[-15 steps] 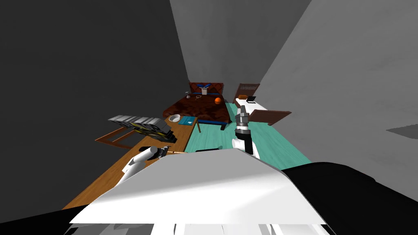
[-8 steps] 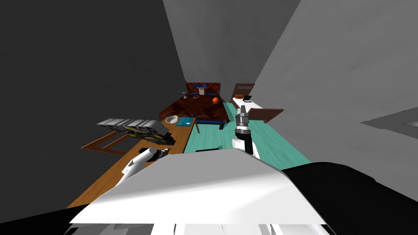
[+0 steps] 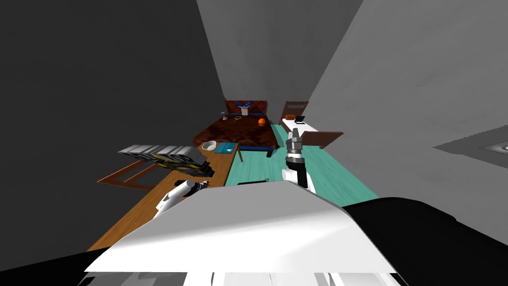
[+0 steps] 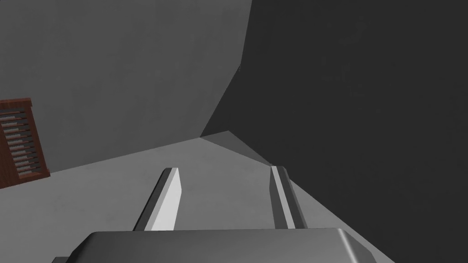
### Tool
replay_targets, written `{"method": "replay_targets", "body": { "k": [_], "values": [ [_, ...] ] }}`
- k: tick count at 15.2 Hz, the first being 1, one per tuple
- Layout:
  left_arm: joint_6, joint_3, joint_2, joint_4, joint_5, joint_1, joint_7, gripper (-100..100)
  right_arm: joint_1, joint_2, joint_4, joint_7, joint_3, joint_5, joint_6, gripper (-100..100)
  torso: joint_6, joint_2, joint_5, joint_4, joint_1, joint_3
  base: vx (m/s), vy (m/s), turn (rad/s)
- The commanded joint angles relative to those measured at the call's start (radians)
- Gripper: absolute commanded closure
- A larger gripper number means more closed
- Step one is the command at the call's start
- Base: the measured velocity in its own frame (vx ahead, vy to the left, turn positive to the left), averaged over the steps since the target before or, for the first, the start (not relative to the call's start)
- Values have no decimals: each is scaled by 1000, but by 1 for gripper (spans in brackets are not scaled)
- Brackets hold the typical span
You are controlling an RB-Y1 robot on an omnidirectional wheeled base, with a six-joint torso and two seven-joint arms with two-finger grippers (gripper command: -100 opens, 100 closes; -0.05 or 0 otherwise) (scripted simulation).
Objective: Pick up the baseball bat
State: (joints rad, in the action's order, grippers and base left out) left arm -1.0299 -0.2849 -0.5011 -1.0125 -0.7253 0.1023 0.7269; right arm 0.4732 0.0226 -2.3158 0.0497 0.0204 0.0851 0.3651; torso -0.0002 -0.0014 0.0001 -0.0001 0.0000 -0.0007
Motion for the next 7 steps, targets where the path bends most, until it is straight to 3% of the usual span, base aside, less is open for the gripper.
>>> {"method": "replay_targets", "body": {
  "k": [1,3,6,7],
  "values": [
    [0,0,0,0,0,0,0,100,0,0,0,0,0,0,0,0,0,0,0,0,0,0,-4,3,11],
    [0,0,0,0,0,0,-1,100,0,0,0,0,0,0,0,0,0,0,0,0,-1,0,0,0,0],
    [-57,-25,-40,-40,-30,16,19,100,0,0,0,0,0,0,0,0,-1,0,-1,0,-4,0,9,-61,59],
    [-39,-19,-29,-33,-22,15,12,100,0,0,0,0,0,0,0,0,-1,-1,-2,0,-6,0,12,-45,40]
  ]
}}
